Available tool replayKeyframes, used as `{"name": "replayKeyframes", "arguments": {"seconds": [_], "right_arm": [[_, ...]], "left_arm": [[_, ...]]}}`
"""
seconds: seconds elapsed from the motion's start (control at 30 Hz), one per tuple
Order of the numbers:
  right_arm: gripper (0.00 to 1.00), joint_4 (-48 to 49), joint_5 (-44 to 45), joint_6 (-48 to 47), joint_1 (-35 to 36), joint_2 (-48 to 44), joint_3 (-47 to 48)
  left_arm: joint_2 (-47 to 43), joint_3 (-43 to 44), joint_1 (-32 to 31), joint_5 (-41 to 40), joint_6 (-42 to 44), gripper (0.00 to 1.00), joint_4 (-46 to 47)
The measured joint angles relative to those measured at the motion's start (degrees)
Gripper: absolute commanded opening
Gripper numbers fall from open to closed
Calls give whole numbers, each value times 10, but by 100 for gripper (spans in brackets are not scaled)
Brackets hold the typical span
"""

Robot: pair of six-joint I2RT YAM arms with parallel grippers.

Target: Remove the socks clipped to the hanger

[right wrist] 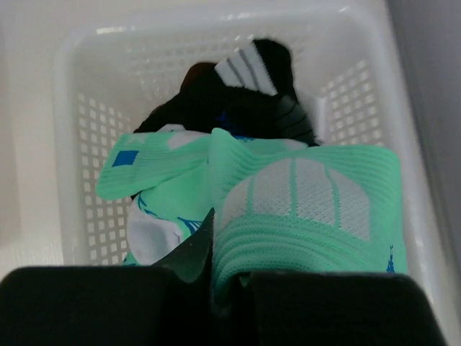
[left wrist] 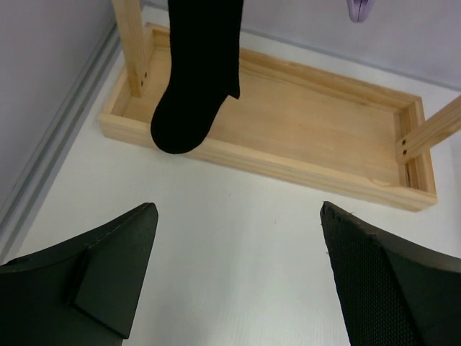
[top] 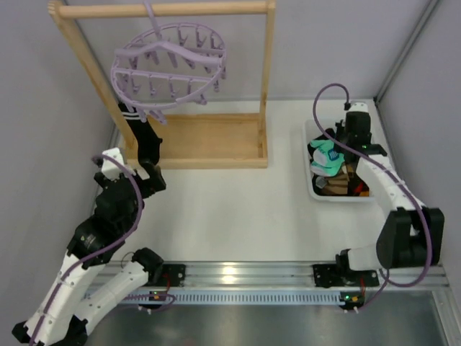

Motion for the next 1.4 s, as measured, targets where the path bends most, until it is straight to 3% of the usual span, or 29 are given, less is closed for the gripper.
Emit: {"name": "replayKeyframes", "arguments": {"seconds": [0.17, 0.3, 0.43, 0.53, 0.8, 0.97, 1.1, 1.2, 1.4], "right_arm": [[0, 33, -89, 35, -25, 138, -26], [2, 64, -141, 60, -56, 169, -33], [28, 69, -177, 80, -78, 170, -32], [61, 65, -192, 87, -83, 163, -31], [99, 0, -193, 81, -85, 22, -22], [99, -20, -209, 76, -85, -70, -7], [99, -17, -280, 88, -79, -113, -13], [99, 45, -313, 118, -17, -143, -56], [99, 252, -284, 144, 289, -96, -127]], "left_arm": [[-62, -1, 0, -49, -12, 98, 2], [-94, -9, 0, -78, -19, 98, 3], [-93, -13, 0, -88, -24, 98, 2], [-87, -13, 0, -90, -31, 98, 3], [-87, -13, 0, -108, -34, 98, 3], [-87, -13, 0, -119, -34, 98, 2], [-86, -11, 0, -135, -33, 98, 2], [-81, 1, 0, -159, -32, 98, 2], [-78, 23, 0, -196, -37, 98, 5]]}}
